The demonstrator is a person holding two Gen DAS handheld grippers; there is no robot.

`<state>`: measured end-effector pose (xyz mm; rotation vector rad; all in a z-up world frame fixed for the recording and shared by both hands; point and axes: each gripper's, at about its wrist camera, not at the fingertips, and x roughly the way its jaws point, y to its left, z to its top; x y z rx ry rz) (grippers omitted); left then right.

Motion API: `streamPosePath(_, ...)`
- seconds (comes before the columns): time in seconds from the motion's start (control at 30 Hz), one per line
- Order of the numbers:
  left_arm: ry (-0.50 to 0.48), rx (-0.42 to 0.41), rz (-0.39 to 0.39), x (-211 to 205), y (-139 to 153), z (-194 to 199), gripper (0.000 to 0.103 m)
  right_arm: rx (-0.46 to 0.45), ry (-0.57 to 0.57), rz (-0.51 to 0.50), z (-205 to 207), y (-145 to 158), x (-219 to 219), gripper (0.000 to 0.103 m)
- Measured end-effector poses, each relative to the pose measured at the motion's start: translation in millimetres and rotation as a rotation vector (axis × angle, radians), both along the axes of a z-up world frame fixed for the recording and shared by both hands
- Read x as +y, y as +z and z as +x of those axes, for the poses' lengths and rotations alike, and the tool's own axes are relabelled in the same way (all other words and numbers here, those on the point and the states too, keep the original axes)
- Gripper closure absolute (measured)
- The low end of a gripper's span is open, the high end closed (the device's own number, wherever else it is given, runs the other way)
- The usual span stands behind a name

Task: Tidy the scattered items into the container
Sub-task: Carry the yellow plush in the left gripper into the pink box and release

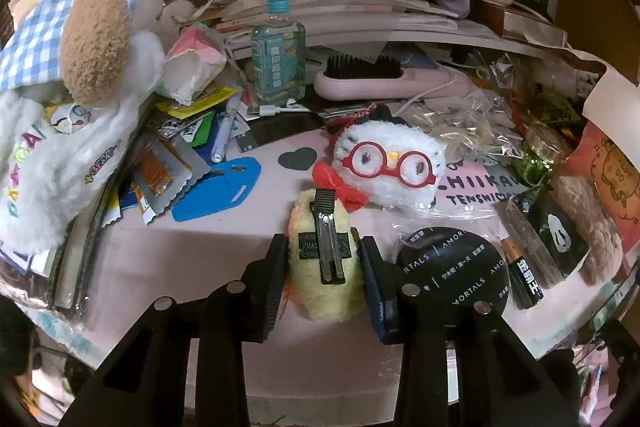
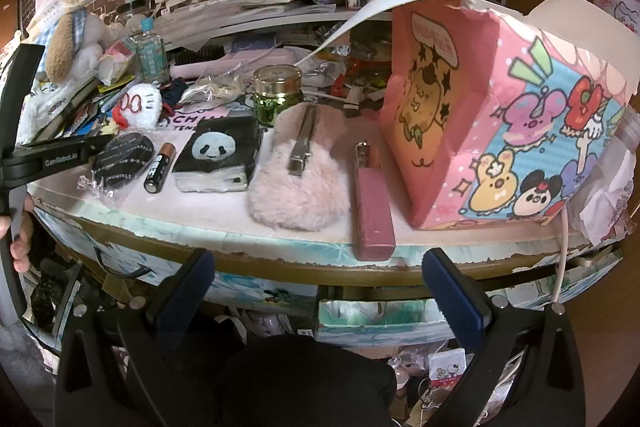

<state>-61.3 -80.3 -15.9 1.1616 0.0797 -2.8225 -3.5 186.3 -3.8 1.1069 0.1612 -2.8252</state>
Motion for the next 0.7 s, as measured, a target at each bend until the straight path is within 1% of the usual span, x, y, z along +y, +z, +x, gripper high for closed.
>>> streamPosePath(0.2, -0.001, -0.006, 0.011, 2, 5, 1, 0.074, 0.007, -0.008, -0.006, 1, 2, 3, 0.000)
streamPosePath(0.3, -0.004, 0.003, 0.018, 3, 17, 0, 0.075, 0.012, -0.010, -0.012, 2, 3, 5, 0.000)
streamPosePath(0.43, -0.026, 0.028, 0.014, 11, 41, -2, 0.075, 0.018, -0.012, -0.017, 3, 5, 7, 0.000)
streamPosePath(0.57, -0.111, 0.060, 0.041, 31, 72, -5, 0.075, 0.023, -0.017, -0.016, 3, 5, 8, 0.000)
streamPosePath(0.7, -0.213, 0.073, 0.033, 61, 94, -15, 0.075, 0.030, -0.025, -0.009, 2, 6, 9, 0.000)
